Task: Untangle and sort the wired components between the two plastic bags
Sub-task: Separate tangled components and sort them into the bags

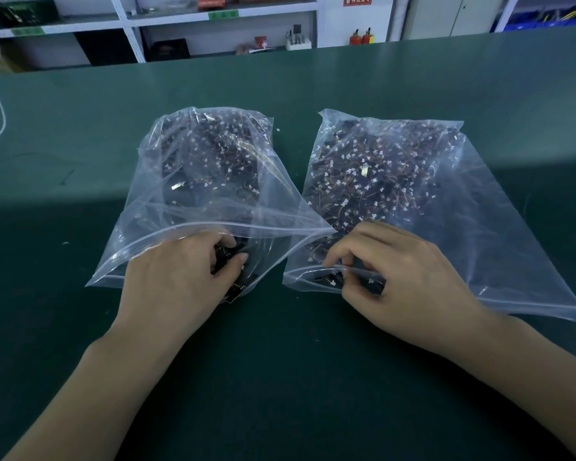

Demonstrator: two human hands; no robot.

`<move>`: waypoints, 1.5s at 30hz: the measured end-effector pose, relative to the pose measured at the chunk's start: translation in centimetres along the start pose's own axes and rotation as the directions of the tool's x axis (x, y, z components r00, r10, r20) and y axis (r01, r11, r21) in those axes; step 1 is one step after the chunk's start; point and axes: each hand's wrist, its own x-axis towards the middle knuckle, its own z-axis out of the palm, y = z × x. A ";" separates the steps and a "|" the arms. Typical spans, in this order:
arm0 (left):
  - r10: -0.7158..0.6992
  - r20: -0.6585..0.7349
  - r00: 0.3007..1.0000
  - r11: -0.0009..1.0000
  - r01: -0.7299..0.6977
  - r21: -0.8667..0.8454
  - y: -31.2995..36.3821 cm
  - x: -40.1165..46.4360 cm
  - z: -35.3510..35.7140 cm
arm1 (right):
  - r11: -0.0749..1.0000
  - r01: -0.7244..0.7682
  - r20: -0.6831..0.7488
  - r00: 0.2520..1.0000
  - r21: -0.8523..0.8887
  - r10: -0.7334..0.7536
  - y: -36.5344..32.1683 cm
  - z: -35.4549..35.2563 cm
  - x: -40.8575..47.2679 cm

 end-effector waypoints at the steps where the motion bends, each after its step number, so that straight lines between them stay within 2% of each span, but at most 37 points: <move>1: -0.006 -0.002 1.000 1.000 0.006 -0.008 -0.1 0.0 -0.1 | 1.000 -0.006 0.005 1.000 0.002 0.006 0.0 0.0 0.0; 4: -0.035 0.004 0.999 0.999 0.036 -0.028 -0.2 -0.1 0.0 | 1.000 -0.022 0.020 1.000 0.002 0.022 -0.1 0.0 0.0; 7: -0.005 -0.039 0.999 0.999 0.004 -0.032 0.0 -0.2 -0.1 | 0.999 -0.038 0.035 0.999 -0.009 0.039 -0.1 0.0 0.0; 12: 0.142 -0.134 0.981 0.985 -0.154 -0.080 1.0 -0.5 -0.6 | 1.000 -0.015 0.086 0.996 0.002 0.015 -0.3 0.3 -0.1; 16: 0.247 -0.197 0.949 0.947 -0.279 -0.157 2.0 -1.0 -0.5 | 0.997 -0.005 0.001 1.000 0.082 0.005 -0.4 0.7 -0.2; 20: 0.409 -0.215 0.887 0.857 -0.454 -0.243 3.2 -1.5 -0.1 | 0.984 -0.016 -0.064 0.998 0.175 0.028 -0.3 0.8 -0.2; 22: 0.446 -0.237 0.863 0.798 -0.503 -0.332 3.6 -1.8 0.2 | 0.973 -0.008 -0.069 0.997 0.229 0.025 -0.3 0.9 -0.2; 26: 0.409 -0.288 0.866 0.727 -0.500 -0.471 4.3 -2.2 0.8 | 0.941 0.019 -0.069 0.998 0.338 0.004 0.1 1.4 0.0; 32: 0.271 -0.301 0.914 0.636 -0.405 -0.656 4.8 -2.4 1.0 | 0.884 0.004 -0.064 0.998 0.467 0.029 0.4 1.5 0.0; 38: 0.175 -0.351 0.920 0.594 -0.383 -0.707 5.2 -2.5 0.8 | 0.828 -0.035 -0.039 0.997 0.559 0.069 0.0 1.5 -0.2; 41: 0.174 -0.324 0.930 0.557 -0.364 -0.746 5.3 -2.6 0.8 | 0.839 -0.031 -0.066 0.995 0.543 0.080 -0.2 1.5 -0.1; 45: 0.133 -0.238 0.962 0.523 -0.272 -0.808 5.2 -2.5 0.9 | 0.844 -0.044 -0.081 0.991 0.534 0.102 -0.3 1.5 -0.1</move>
